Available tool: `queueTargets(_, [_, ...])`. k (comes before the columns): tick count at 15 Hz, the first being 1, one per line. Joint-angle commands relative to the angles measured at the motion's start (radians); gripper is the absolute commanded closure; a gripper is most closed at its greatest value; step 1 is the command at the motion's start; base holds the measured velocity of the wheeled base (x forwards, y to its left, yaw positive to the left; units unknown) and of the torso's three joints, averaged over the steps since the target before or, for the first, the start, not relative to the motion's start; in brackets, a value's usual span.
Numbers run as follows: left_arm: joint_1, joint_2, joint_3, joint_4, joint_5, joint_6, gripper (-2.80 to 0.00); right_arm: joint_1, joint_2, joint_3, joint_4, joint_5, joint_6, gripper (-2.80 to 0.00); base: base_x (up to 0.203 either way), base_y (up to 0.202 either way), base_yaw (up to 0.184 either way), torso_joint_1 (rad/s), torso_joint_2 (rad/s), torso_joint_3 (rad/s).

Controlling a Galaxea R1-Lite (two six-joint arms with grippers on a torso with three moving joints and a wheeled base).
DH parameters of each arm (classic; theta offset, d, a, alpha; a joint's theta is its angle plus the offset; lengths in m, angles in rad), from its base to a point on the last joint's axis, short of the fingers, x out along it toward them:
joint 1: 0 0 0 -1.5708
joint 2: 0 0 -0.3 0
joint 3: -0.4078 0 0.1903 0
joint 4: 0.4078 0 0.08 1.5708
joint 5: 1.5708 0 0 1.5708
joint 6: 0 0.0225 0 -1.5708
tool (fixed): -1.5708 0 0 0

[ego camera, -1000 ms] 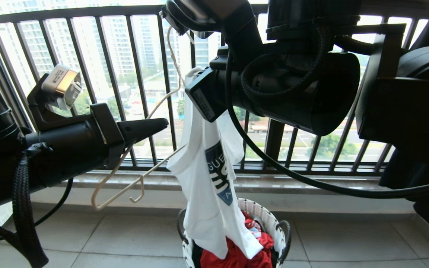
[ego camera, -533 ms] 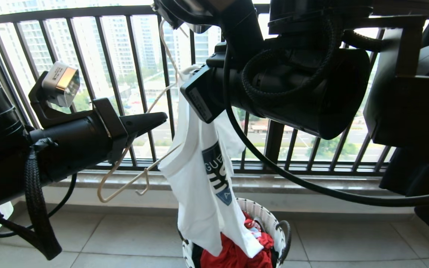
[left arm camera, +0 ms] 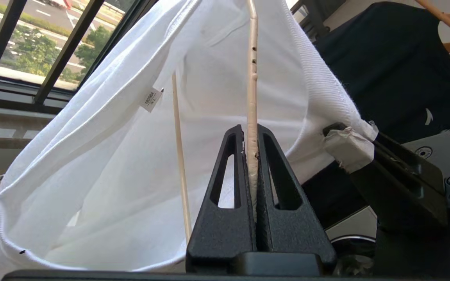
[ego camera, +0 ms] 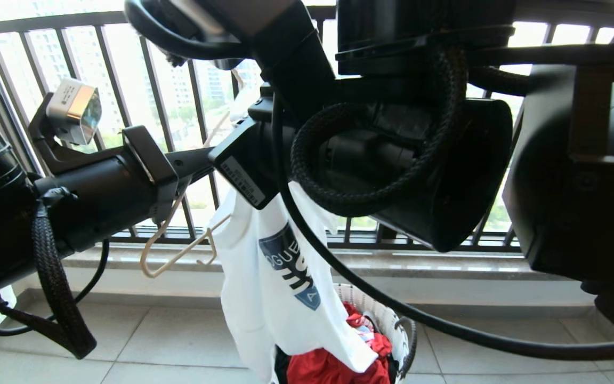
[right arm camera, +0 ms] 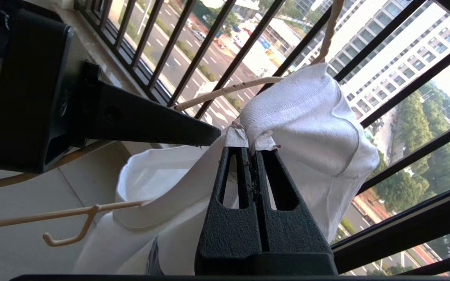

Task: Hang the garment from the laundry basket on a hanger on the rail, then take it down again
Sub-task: Hang the clothes on the clothes rack

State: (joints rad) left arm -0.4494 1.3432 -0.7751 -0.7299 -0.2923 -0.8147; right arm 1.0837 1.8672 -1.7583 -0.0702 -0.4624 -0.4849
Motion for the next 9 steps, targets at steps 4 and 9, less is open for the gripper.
queueTargets(4, [0.001, -0.004, 0.005, -0.013, 0.006, -0.009, 0.00, 0.024, 0.023, -0.006, 0.000, -0.007, -0.004, 0.00, 0.000, 0.000, 0.000, 0.000, 0.00, 0.000])
queueTargets(9, [0.003, -0.025, 0.005, -0.014, 0.012, -0.011, 0.00, 0.024, 0.021, -0.001, 0.001, -0.015, -0.004, -2.80, 0.000, 0.000, 0.000, 0.000, 0.00, 0.000])
